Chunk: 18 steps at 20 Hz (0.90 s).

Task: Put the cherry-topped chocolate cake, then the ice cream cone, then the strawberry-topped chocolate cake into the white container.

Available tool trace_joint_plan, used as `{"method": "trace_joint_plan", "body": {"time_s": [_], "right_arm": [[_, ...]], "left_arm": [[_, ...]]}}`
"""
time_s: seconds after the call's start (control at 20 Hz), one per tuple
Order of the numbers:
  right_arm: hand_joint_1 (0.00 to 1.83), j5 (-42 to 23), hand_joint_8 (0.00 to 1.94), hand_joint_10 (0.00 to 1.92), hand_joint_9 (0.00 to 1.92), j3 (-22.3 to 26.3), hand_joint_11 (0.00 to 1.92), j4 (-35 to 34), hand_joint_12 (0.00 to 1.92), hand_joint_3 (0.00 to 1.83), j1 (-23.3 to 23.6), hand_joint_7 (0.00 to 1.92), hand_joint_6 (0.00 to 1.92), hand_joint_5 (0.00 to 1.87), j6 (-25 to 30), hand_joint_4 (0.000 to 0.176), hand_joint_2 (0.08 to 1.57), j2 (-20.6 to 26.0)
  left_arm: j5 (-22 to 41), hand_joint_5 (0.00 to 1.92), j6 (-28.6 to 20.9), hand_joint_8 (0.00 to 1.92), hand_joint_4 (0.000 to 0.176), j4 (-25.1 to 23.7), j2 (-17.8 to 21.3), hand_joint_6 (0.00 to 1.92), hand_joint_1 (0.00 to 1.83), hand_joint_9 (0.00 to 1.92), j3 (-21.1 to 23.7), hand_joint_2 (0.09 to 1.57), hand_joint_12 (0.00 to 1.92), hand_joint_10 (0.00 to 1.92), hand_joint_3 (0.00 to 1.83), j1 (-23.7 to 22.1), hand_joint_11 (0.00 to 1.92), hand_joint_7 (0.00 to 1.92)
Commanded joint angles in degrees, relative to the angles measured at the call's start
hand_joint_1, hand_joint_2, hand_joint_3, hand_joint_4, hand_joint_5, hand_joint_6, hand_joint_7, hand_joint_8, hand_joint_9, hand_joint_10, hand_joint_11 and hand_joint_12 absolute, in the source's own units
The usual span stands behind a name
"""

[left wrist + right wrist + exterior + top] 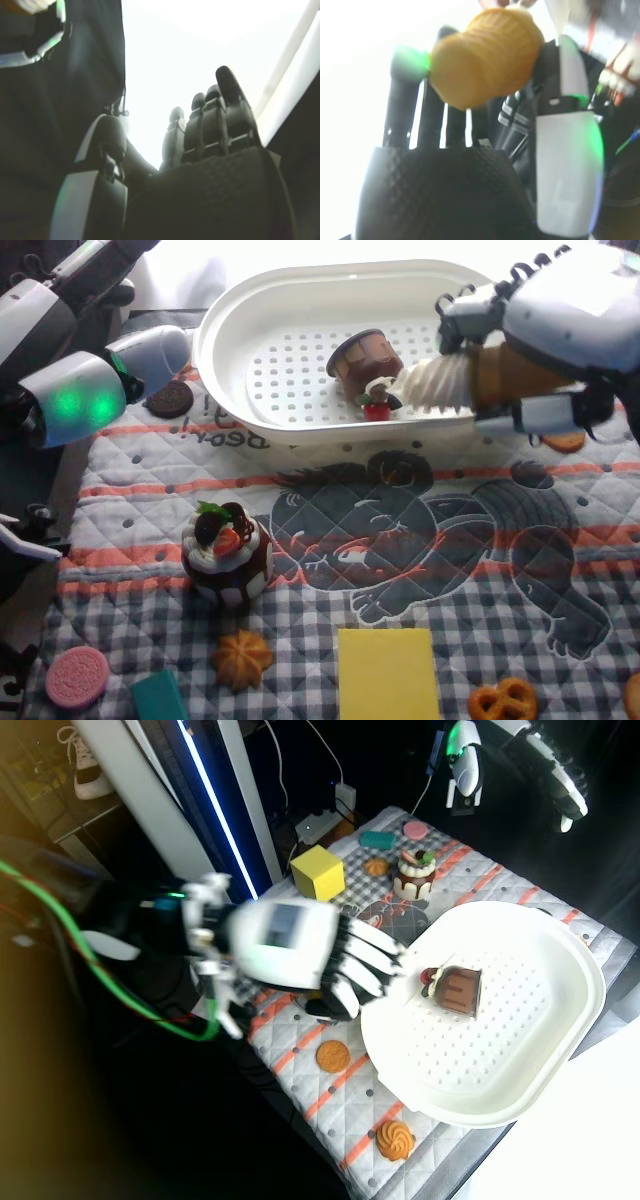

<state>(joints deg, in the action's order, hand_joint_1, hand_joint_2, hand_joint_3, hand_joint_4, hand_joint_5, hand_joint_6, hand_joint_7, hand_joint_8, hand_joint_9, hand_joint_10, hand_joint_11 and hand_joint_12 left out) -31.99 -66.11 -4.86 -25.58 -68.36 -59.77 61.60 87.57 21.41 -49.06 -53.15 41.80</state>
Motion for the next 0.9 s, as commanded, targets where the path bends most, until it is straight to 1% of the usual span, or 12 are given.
{"method": "trace_joint_plan", "body": {"time_s": [0.0,0.05,0.1,0.25,0.3,0.35,0.5,0.55,0.6,0.65,0.7,0.85], "right_arm": [[1.16,-3.98,1.58,1.67,0.85,-1.47,0.91,-0.87,1.92,0.0,1.83,0.83,1.33,0.63,-1.5,0.0,1.28,-0.46],[1.09,-1.07,1.63,1.51,0.37,-3.49,0.28,-0.99,1.92,0.0,3.19,0.65,1.48,0.57,-2.07,0.0,1.33,-2.2],[1.02,0.88,1.0,1.2,0.31,-5.71,0.17,-1.82,1.87,0.0,4.03,0.44,1.01,0.31,-2.08,0.0,1.31,-4.0],[0.78,3.63,0.19,0.79,0.04,-9.24,0.02,-2.85,1.66,0.0,5.41,0.07,0.31,0.03,-2.08,0.0,1.28,-6.63],[0.7,4.14,0.04,0.59,0.01,-9.91,0.0,-3.11,1.75,0.0,5.71,0.01,0.06,0.0,-2.08,0.079,1.25,-7.08],[0.55,4.55,0.01,0.14,0.0,-10.45,0.0,-3.35,1.74,0.0,6.0,0.0,0.01,0.0,-2.08,0.139,1.2,-7.39],[0.51,4.82,0.0,0.0,0.0,-10.85,0.0,-3.97,1.58,0.0,6.17,0.0,0.0,0.0,-2.08,0.154,1.14,-7.53],[0.55,4.8,0.0,0.0,0.0,-10.6,0.0,-3.98,1.48,0.0,6.17,0.0,0.0,0.0,-2.08,0.164,1.12,-7.51],[0.56,4.66,0.0,0.0,0.0,-10.19,0.0,-3.98,1.46,0.0,6.17,0.0,0.0,0.0,-2.08,0.163,1.1,-7.51],[0.56,4.32,0.0,0.0,0.01,-9.56,0.0,-3.97,1.63,0.0,6.17,0.0,0.0,0.0,-2.08,0.118,1.12,-7.5],[0.57,3.64,0.0,0.0,0.0,-8.57,0.0,-3.96,1.66,0.0,6.17,0.0,0.0,0.0,-2.08,0.112,1.13,-7.49],[0.57,0.88,0.0,0.0,0.0,-4.92,0.0,-3.87,1.92,0.0,5.78,0.0,0.0,0.0,-2.08,0.14,1.14,-4.64]], "left_arm": [[7.33,0.09,-0.22,0.0,0.124,-0.62,0.64,0.0,0.4,0.05,0.01,1.3,0.62,0.0,0.0,0.09,0.0,0.04],[7.22,0.1,-0.23,0.01,0.125,-0.61,0.49,0.0,0.43,0.09,0.01,1.3,0.86,0.01,0.0,0.24,0.0,0.02],[7.09,0.09,-0.23,0.0,0.124,-0.63,0.2,0.0,0.43,0.09,0.01,1.31,0.95,0.01,0.0,0.45,0.0,0.0],[6.83,0.1,-0.23,0.0,0.097,-0.99,-0.25,0.0,0.42,0.06,0.0,1.32,0.84,0.01,0.0,0.52,0.0,0.01],[6.78,0.09,-0.23,0.0,0.093,-1.06,-0.26,0.0,0.41,0.06,0.01,1.32,0.82,0.01,0.0,0.55,0.0,0.01],[6.65,0.09,-0.23,0.0,0.09,-1.09,-0.33,0.0,0.41,0.06,0.01,1.32,0.77,0.01,0.0,0.54,0.0,0.03],[6.7,0.08,-0.24,0.0,0.092,-1.09,-0.46,0.0,0.38,0.05,0.0,1.31,0.51,0.0,0.0,0.55,0.0,0.05],[6.84,0.07,-0.38,0.0,0.086,-1.05,-0.45,0.0,0.39,0.06,0.01,1.32,0.6,0.0,0.0,0.72,0.0,0.03],[6.89,0.08,-0.71,0.0,0.092,-1.03,-0.42,0.0,0.4,0.07,0.01,1.31,0.71,0.01,0.0,0.8,0.0,0.03],[6.97,0.08,-0.98,0.0,0.097,-1.02,-0.38,0.01,0.4,0.07,0.01,1.3,0.73,0.01,0.0,0.85,0.0,0.03],[7.09,0.09,-1.14,0.0,0.106,-1.01,-0.35,0.01,0.4,0.06,0.01,1.31,0.74,0.0,0.0,0.92,0.0,0.03],[7.24,0.09,-1.17,0.0,0.111,-0.87,-0.08,0.0,0.4,0.06,0.24,1.31,0.73,0.01,0.01,1.22,0.0,0.02]]}}
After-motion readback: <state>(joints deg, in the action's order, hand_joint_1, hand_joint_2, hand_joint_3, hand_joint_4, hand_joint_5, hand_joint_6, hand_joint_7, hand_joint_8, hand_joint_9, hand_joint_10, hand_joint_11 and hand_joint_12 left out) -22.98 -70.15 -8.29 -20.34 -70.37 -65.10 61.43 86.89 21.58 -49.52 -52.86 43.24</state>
